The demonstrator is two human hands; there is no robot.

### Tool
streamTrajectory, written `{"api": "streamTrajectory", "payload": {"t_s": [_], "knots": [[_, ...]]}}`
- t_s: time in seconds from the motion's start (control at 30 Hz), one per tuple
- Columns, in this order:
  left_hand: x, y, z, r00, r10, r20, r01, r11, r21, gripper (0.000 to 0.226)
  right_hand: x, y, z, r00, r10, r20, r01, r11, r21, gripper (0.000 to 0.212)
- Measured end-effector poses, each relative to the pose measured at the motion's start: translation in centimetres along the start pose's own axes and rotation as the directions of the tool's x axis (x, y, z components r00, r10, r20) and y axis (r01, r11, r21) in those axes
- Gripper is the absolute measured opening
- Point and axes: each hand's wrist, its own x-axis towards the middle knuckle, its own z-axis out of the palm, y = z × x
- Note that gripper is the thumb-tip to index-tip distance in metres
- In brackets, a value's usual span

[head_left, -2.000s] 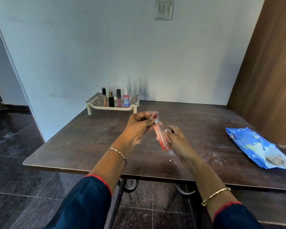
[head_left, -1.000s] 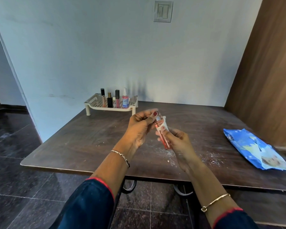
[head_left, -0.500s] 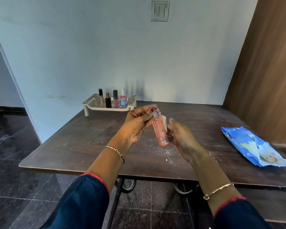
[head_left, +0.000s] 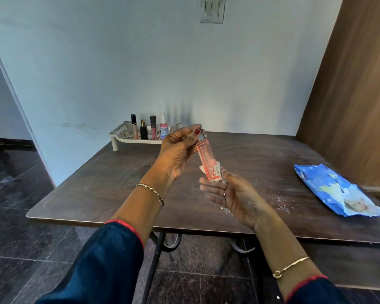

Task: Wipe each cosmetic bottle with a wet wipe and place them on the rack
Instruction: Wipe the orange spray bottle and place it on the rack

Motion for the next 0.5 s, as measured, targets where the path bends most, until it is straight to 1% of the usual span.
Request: {"api": "streamTrajectory", "payload": {"t_s": [0.07,0.13,0.2,0.27,0.3,0.33,0.4,0.43,0.5], "knots": [[-0.1,0.1,0.3,1.0,0.023,0.002,-0.023,0.999,0.034,0.015,0.0,0.0,0.1,0.999,-0.025,-0.034,0.027,0.997,0.078,0.04],[-0.4,0.1,0.9,0.999,0.047,-0.001,-0.047,0.994,0.1,0.013,0.2,-0.2,0.3,0.996,-0.063,-0.057,0.069,0.991,0.116,0.043],[-0.8,0.0,1.5,0.998,0.067,-0.011,-0.064,0.983,0.173,0.012,0.4,-0.4,0.6,0.991,-0.109,-0.08,0.114,0.992,0.057,0.038],[-1.0,-0.1,2.0,0.995,0.088,-0.037,-0.078,0.973,0.217,0.012,0.6,-0.5,1.1,0.976,-0.184,-0.12,0.169,0.978,-0.124,0.03],[-0.9,-0.1,2.1,0.993,0.097,-0.063,-0.081,0.972,0.223,0.011,0.7,-0.5,1.4,0.96,-0.241,-0.14,0.202,0.948,-0.248,0.027],[-0.8,0.0,2.2,0.991,0.102,-0.092,-0.08,0.973,0.218,0.01,0.7,-0.5,1.6,0.935,-0.318,-0.155,0.24,0.892,-0.382,0.026],[-0.5,0.3,2.1,0.983,0.106,-0.147,-0.078,0.979,0.186,0.008,0.8,0.1,1.7,0.865,-0.478,-0.152,0.288,0.721,-0.63,0.026],[-0.3,0.4,1.9,0.98,0.105,-0.171,-0.077,0.983,0.166,0.008,0.8,0.6,1.5,0.838,-0.525,-0.149,0.28,0.647,-0.709,0.028],[-0.2,0.6,1.7,0.976,0.099,-0.196,-0.074,0.989,0.131,0.01,0.9,1.5,1.2,0.807,-0.564,-0.176,0.236,0.581,-0.779,0.036]]}}
